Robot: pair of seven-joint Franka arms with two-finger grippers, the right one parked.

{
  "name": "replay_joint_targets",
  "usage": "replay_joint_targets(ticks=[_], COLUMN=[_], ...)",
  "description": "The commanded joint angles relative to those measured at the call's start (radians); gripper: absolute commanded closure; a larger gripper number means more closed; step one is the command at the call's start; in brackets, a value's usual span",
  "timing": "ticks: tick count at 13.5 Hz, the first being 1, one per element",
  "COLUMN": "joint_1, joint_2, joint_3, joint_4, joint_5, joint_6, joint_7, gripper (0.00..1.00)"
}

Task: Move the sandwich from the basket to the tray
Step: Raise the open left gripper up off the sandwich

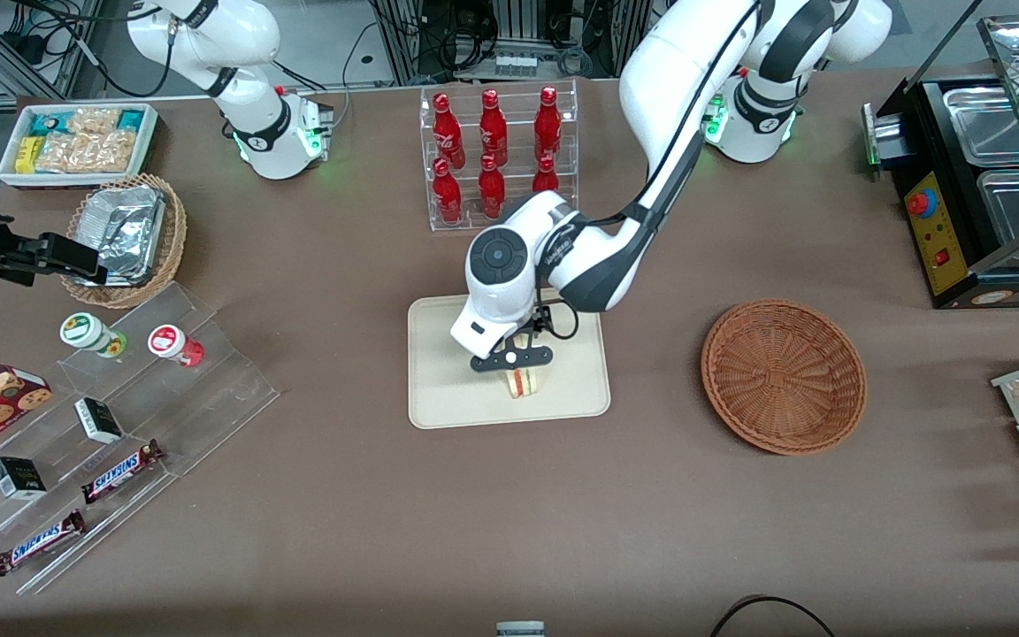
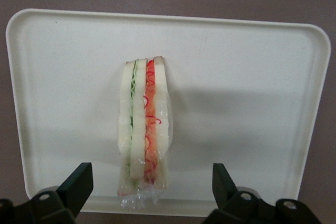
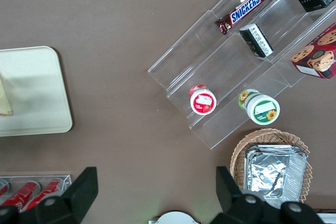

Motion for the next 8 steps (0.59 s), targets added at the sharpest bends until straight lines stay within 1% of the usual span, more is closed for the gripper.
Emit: replay_joint_targets(ticks=[1,3,5,8], joint_1=[0.001,0.013,0.016,0.040], joint_2=[-0.030,-0.058,-0.084,-0.130], joint_3=[0.014,0.014,0.017,0.046], joint_4=[0.018,0.016,0.007,0.000], joint_5=[0.017,0.021,0.035,0.032], joint_6=[-0.025,-0.026,-0.072,-0.121], joint_7=[-0.007,0.029,0.028,0.040], gripper=[0.00,0.00,0.00,0.00])
